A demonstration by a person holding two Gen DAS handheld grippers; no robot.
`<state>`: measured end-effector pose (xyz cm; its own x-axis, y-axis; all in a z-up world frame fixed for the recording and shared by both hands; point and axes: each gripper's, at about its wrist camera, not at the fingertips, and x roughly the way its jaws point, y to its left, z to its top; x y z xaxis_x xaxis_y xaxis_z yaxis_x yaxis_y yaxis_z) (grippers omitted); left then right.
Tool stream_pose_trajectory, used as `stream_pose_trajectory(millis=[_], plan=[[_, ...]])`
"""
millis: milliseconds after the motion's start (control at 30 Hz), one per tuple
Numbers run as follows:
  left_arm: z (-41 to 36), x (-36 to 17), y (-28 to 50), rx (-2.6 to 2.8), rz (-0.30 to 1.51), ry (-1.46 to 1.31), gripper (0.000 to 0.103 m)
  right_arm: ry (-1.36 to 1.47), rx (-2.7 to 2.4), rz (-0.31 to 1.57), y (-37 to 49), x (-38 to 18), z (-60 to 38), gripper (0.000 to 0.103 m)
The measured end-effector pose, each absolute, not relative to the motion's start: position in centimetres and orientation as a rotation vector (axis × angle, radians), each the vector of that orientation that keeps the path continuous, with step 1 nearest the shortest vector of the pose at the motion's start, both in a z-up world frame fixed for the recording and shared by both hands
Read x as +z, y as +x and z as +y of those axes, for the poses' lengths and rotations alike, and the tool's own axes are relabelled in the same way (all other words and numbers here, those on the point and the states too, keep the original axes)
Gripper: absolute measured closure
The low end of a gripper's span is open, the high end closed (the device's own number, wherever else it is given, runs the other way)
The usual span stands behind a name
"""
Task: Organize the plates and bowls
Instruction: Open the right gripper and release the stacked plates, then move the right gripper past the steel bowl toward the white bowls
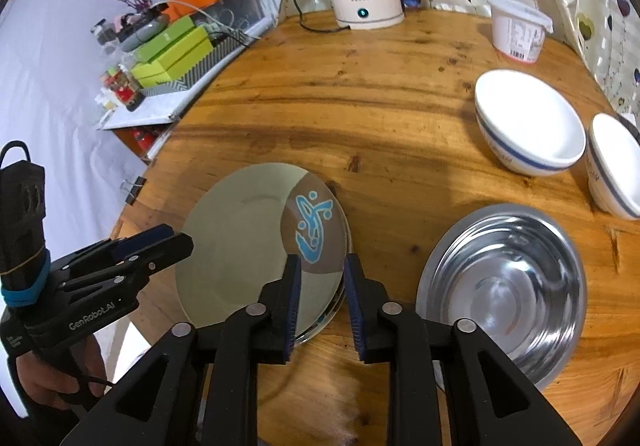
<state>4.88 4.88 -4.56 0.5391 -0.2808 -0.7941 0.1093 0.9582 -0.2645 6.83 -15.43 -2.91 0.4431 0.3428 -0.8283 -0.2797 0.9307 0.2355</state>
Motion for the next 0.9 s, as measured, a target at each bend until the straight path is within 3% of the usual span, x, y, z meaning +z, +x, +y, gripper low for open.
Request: stream_pose_trajectory(millis=[367,900], plan=[[3.4,-3.2,4.1,-0.278,0.953,-0.173,0.062,0.053,0.399,1.004,5.5,-1.9,-16.2,0.070],[1.2,-2.1,4.2,-0.329,0.941,-0.152,0.062,0.053,0.386,0.968,4.6,-0.8,-17.8,0.069]])
